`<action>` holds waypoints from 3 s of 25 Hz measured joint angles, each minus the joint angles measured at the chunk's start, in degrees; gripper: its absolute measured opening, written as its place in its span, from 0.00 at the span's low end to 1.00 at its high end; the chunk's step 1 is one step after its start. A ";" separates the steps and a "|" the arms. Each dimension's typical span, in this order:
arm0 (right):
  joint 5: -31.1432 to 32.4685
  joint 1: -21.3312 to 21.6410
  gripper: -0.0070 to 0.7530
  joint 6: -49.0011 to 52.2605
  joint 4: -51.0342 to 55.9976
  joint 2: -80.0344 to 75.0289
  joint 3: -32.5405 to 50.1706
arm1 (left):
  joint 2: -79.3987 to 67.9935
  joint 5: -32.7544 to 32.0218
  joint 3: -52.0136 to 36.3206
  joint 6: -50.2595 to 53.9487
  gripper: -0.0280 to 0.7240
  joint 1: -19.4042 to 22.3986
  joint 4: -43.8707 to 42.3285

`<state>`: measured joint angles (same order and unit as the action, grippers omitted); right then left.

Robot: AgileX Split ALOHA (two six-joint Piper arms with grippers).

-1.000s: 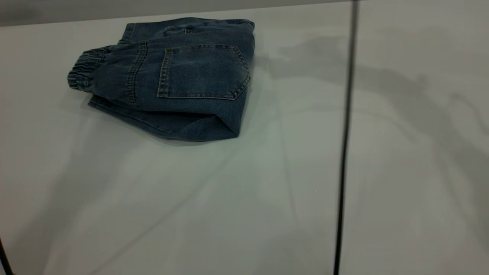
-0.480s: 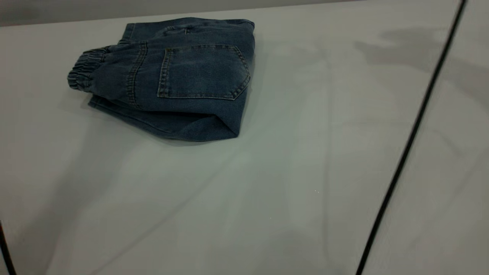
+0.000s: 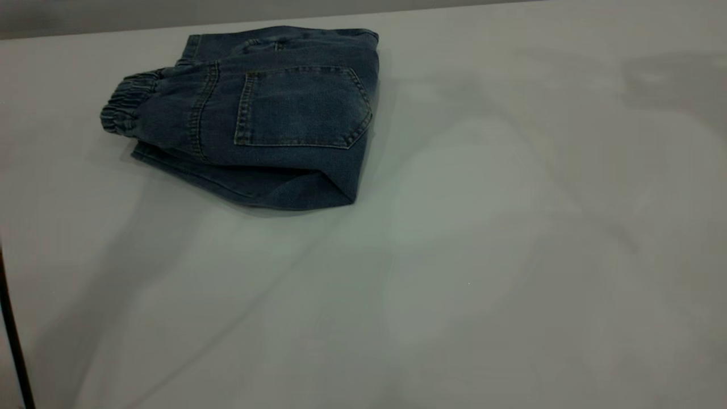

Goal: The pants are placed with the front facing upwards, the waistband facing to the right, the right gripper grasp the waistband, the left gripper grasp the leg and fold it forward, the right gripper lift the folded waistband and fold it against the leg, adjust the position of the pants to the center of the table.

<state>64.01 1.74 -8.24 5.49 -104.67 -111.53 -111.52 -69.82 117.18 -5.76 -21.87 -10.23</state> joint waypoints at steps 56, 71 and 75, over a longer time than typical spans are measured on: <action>0.54 0.00 0.77 0.05 2.09 3.56 -0.98 | -31.62 13.28 -6.22 -1.34 0.65 -0.64 14.67; 0.62 0.00 0.77 0.18 2.09 3.56 -0.98 | -31.68 13.10 -6.22 2.89 0.65 -9.13 14.98; 0.62 0.00 0.77 0.01 2.09 3.56 -0.98 | -31.68 13.26 -6.22 5.76 0.65 -11.14 14.98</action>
<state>64.63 1.74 -8.23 7.58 -101.11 -112.51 -143.19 -56.56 110.97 0.00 -33.01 4.75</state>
